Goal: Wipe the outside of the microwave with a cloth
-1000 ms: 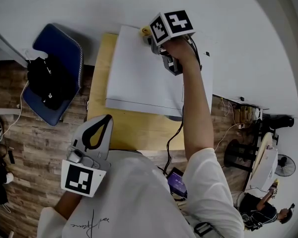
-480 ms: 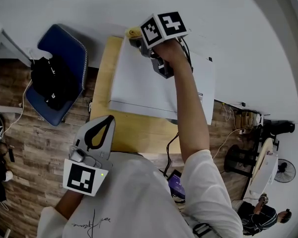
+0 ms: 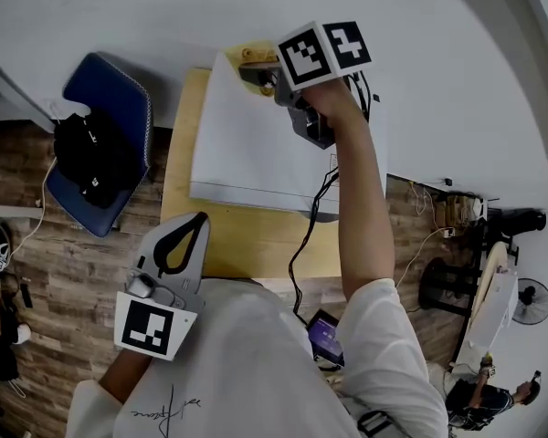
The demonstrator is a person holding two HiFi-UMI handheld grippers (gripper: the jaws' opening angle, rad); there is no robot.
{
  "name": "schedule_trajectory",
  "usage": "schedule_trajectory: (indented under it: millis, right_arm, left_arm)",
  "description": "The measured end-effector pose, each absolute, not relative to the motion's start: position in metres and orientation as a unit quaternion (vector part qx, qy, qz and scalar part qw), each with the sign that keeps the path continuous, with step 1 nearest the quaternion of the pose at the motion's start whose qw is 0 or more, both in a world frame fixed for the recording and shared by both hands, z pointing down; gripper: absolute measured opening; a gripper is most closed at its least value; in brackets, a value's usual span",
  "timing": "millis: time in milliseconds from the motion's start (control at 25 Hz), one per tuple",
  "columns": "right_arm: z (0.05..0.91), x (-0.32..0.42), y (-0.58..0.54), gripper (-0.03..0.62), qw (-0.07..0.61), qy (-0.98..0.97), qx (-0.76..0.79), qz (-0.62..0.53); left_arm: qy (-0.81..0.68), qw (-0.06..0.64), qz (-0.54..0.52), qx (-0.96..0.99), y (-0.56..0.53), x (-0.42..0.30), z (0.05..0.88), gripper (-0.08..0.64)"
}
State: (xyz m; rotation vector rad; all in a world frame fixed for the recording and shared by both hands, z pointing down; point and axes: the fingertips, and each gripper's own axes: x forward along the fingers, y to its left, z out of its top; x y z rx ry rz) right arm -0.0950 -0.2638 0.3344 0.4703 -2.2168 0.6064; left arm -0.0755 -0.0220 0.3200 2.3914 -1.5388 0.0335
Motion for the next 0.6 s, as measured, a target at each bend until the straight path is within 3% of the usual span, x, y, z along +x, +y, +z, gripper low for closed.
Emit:
schedule_trajectory:
  millis: [600]
  right_arm:
    - [0.337, 0.103, -0.304, 0.124, 0.386, -0.818, 0.313, 0.288]
  left_arm:
    - [-0.483, 0.151, 0.033, 0.862, -0.036, -0.022, 0.321, -0.008]
